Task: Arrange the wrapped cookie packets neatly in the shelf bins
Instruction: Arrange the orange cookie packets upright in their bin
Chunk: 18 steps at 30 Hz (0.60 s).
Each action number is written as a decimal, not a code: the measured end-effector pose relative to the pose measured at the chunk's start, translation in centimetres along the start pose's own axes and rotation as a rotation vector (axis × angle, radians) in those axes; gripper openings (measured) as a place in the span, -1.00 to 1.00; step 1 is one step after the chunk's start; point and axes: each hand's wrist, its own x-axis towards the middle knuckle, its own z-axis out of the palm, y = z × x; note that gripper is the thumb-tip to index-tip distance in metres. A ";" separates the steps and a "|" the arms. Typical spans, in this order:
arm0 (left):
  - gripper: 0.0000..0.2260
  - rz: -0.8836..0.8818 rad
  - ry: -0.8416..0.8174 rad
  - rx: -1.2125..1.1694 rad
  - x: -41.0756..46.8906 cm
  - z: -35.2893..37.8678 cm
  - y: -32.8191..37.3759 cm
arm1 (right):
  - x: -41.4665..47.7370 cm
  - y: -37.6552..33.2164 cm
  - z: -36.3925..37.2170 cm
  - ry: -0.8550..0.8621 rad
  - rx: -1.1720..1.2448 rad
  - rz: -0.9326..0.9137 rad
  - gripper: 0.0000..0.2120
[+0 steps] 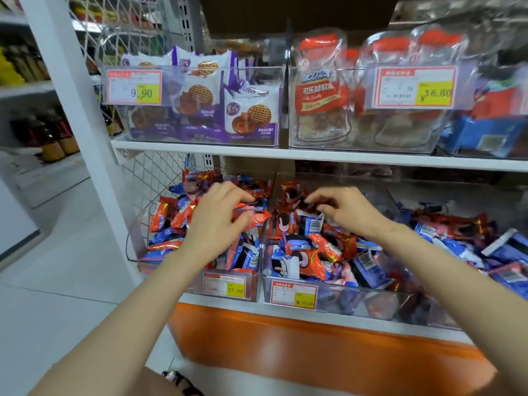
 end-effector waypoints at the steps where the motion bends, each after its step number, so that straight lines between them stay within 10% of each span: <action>1: -0.82 0.063 -0.044 -0.022 0.2 0.7 1.0 | -0.6 0.8 -0.6 -0.018 -0.030 0.049 -0.75; 10: -0.59 0.267 -0.618 0.139 1.1 6.6 7.2 | -2.9 2.4 0.6 -0.243 -0.445 0.176 -0.65; 18: -0.74 0.270 -0.619 0.081 0.7 7.6 7.3 | -3.1 2.6 3.3 -0.248 -0.698 0.119 -0.57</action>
